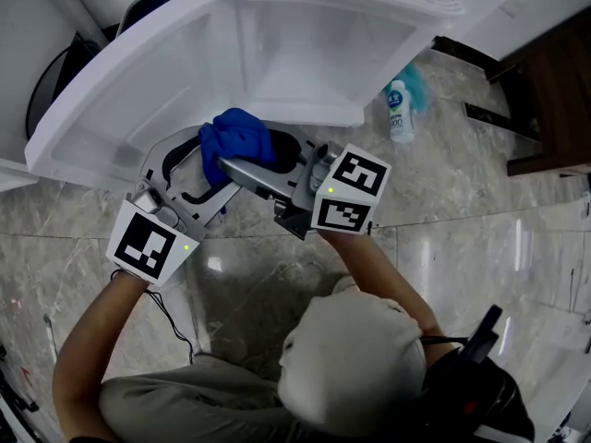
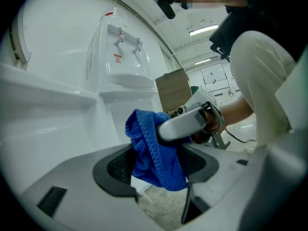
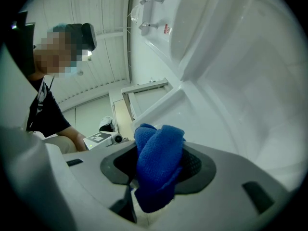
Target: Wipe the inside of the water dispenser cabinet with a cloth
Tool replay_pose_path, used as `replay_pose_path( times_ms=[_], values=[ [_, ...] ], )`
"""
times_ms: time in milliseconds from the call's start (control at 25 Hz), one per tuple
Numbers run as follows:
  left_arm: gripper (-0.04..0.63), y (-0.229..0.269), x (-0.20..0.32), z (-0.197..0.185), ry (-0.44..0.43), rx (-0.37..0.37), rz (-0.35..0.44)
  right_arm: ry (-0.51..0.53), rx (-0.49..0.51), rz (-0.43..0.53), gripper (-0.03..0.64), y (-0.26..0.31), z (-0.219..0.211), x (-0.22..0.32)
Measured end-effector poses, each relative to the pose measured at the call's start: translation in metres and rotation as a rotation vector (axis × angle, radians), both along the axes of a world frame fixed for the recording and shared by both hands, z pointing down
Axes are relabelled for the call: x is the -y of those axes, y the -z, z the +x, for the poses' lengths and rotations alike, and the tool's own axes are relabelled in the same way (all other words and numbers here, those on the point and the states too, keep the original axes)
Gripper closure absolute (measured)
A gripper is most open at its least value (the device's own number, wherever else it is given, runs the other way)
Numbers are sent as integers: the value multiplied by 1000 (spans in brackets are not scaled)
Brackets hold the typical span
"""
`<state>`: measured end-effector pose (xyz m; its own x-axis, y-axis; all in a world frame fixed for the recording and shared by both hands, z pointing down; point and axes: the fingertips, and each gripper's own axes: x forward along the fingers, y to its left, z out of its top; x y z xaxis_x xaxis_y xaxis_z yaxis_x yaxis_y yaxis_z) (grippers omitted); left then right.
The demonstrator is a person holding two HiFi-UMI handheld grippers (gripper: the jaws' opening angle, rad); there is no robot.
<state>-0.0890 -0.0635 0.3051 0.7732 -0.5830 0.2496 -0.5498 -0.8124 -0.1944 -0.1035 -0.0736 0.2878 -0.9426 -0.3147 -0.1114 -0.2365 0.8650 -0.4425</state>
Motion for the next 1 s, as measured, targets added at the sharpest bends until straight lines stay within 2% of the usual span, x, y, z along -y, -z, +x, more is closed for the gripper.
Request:
replay_pose_path(
  times_ms=[120, 280, 400, 560, 720, 840, 1000],
  values=[
    [376, -2, 4, 19, -14, 39, 3, -8, 0, -7, 426, -3, 22, 6],
    [422, -6, 5, 18, -5, 48, -10, -13, 1, -28, 399, -7, 25, 8],
    [436, -7, 6, 15, -12, 52, -13, -14, 7, -47, 388, -11, 28, 9],
    [442, -10, 5, 13, -39, 101, 15, -1, 13, -65, 387, -18, 32, 7],
    [462, -13, 7, 7, -29, 106, 6, -14, -18, -76, 387, -25, 39, 8],
    [466, -11, 7, 13, -47, 121, 25, -17, -37, -76, 380, -25, 48, 10],
    [466, -14, 9, 26, -48, 134, 8, 3, 2, -96, 385, -23, 61, 13]
  ],
)
